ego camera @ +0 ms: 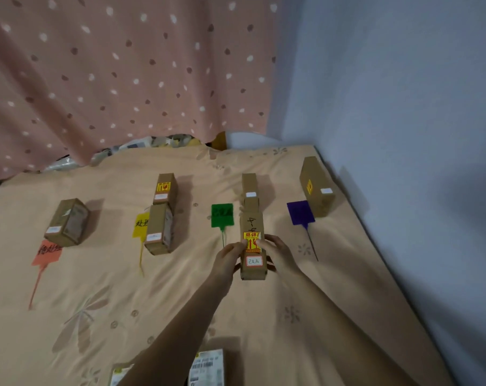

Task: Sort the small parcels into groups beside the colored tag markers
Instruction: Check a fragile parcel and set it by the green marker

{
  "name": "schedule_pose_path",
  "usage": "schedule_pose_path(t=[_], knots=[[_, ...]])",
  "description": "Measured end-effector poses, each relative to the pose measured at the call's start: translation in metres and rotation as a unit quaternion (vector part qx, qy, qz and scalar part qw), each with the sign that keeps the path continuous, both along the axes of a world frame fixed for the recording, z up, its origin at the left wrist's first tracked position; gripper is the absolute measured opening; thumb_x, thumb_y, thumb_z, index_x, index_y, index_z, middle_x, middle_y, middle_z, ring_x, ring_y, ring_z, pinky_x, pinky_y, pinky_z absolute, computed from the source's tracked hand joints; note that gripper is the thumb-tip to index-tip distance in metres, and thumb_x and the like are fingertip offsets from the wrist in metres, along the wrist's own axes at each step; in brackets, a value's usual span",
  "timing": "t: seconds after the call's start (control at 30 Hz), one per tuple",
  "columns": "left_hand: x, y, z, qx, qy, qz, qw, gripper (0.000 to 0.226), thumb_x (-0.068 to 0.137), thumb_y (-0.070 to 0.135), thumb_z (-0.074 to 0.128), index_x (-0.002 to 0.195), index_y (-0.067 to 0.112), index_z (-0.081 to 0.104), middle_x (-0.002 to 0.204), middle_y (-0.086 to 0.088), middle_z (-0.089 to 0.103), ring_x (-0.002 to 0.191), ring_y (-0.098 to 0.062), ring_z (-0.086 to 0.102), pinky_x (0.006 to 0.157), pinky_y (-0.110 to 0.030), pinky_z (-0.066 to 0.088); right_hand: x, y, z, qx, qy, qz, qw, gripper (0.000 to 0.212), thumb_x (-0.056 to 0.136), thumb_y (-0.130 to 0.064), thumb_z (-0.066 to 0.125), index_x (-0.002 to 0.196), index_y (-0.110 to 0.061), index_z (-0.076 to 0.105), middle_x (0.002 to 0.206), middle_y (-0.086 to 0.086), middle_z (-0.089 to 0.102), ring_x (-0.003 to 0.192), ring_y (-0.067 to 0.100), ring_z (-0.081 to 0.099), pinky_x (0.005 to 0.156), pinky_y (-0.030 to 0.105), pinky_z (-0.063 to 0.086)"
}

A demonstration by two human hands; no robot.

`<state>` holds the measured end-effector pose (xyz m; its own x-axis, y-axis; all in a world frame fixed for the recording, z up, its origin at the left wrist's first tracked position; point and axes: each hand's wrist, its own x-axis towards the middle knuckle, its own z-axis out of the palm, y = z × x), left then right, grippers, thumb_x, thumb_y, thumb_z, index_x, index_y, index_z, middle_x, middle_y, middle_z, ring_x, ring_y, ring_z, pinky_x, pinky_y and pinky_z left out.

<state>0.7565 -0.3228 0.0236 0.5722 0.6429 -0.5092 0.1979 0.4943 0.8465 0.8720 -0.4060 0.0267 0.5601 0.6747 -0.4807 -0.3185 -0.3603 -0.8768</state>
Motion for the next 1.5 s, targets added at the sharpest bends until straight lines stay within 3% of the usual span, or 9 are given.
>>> schedule_pose_path(t=[0.33, 0.53, 0.73, 0.93, 1.1, 1.2, 1.23, 1.33, 1.5], knots=[[0.071, 0.050, -0.042, 0.022, 0.031, 0.030, 0.999, 0.024, 0.096, 0.026, 0.056, 0.110, 0.010, 0.068, 0.107, -0.015, 0.071, 0.094, -0.023, 0.067, 0.084, -0.038, 0.054, 0.065, 0.058, -0.049, -0.069, -0.037, 0.001, 0.997, 0.035, 0.087, -0.037, 0.067, 0.119, -0.024, 0.062, 0.111, -0.001, 0.071, 0.095, 0.016, 0.070, 0.091, 0.041, 0.057], [0.094, 0.078, -0.080, 0.001, 0.070, 0.031, 0.997, 0.023, 0.095, 0.026, 0.058, 0.111, 0.013, 0.067, 0.107, -0.011, 0.071, 0.101, -0.025, 0.066, 0.092, -0.042, 0.054, 0.084, 0.084, -0.077, -0.096, -0.006, -0.007, 0.995, 0.029, 0.088, -0.034, 0.066, 0.116, -0.025, 0.064, 0.099, -0.009, 0.071, 0.089, 0.009, 0.069, 0.085, 0.031, 0.057], [0.097, 0.090, -0.104, -0.010, 0.087, 0.042, 0.995, 0.020, 0.095, 0.021, 0.058, 0.111, 0.013, 0.066, 0.109, -0.010, 0.070, 0.101, -0.023, 0.066, 0.095, -0.042, 0.053, 0.089, 0.099, -0.103, -0.116, -0.006, 0.003, 0.993, 0.031, 0.088, -0.034, 0.065, 0.118, -0.028, 0.062, 0.111, -0.005, 0.070, 0.097, 0.014, 0.068, 0.091, 0.035, 0.055], [0.096, 0.092, -0.109, -0.001, 0.095, 0.027, 0.995, 0.016, 0.095, 0.024, 0.057, 0.107, 0.020, 0.066, 0.108, -0.008, 0.070, 0.102, -0.024, 0.067, 0.094, -0.043, 0.053, 0.084, 0.099, -0.106, -0.118, -0.014, -0.014, 0.993, 0.037, 0.089, -0.033, 0.066, 0.124, -0.026, 0.059, 0.113, -0.004, 0.069, 0.093, 0.010, 0.066, 0.073, 0.019, 0.050], [0.093, 0.095, -0.094, 0.000, 0.111, 0.014, 0.994, 0.007, 0.097, 0.022, 0.054, 0.102, 0.020, 0.059, 0.098, 0.003, 0.063, 0.091, -0.010, 0.059, 0.087, -0.032, 0.048, 0.082, 0.095, -0.089, -0.136, -0.036, 0.002, 0.990, 0.054, 0.087, -0.040, 0.067, 0.135, -0.021, 0.050, 0.126, -0.002, 0.063, 0.094, 0.010, 0.060, 0.066, 0.016, 0.043], [0.083, 0.097, -0.077, 0.018, 0.125, 0.018, 0.992, 0.011, 0.097, 0.022, 0.053, 0.087, 0.024, 0.055, 0.095, 0.002, 0.057, 0.096, -0.017, 0.052, 0.088, -0.033, 0.040, 0.081, 0.086, -0.067, -0.144, -0.070, 0.001, 0.987, 0.060, 0.089, -0.040, 0.066, 0.140, -0.018, 0.044, 0.128, -0.002, 0.056, 0.105, 0.013, 0.055, 0.068, 0.018, 0.039], [0.079, 0.096, -0.069, 0.024, 0.124, 0.022, 0.992, 0.007, 0.097, 0.024, 0.054, 0.097, 0.019, 0.059, 0.104, -0.002, 0.057, 0.102, -0.019, 0.051, 0.089, -0.034, 0.040, 0.080, 0.083, -0.059, -0.146, -0.079, 0.002, 0.986, 0.061, 0.089, -0.041, 0.065, 0.141, -0.019, 0.043, 0.132, 0.000, 0.055, 0.112, 0.017, 0.055, 0.072, 0.021, 0.040], [0.063, 0.089, -0.043, 0.047, 0.111, 0.035, 0.992, 0.045, 0.095, 0.028, 0.056, 0.133, 0.004, 0.049, 0.122, -0.008, 0.054, 0.112, -0.023, 0.050, 0.090, -0.036, 0.041, 0.074, 0.070, -0.033, -0.130, -0.110, -0.001, 0.985, 0.058, 0.088, -0.043, 0.065, 0.138, -0.022, 0.046, 0.136, 0.001, 0.056, 0.112, 0.017, 0.055, 0.082, 0.026, 0.038], [0.028, 0.077, 0.000, 0.086, 0.081, 0.066, 0.991, 0.030, 0.094, 0.024, 0.059, 0.118, 0.007, 0.054, 0.114, -0.009, 0.059, 0.109, -0.025, 0.055, 0.091, -0.038, 0.044, 0.049, 0.052, 0.001, -0.074, -0.169, -0.004, 0.983, 0.046, 0.085, -0.042, 0.068, 0.125, -0.025, 0.054, 0.127, 0.000, 0.060, 0.100, 0.011, 0.057, 0.066, 0.018, 0.040]])
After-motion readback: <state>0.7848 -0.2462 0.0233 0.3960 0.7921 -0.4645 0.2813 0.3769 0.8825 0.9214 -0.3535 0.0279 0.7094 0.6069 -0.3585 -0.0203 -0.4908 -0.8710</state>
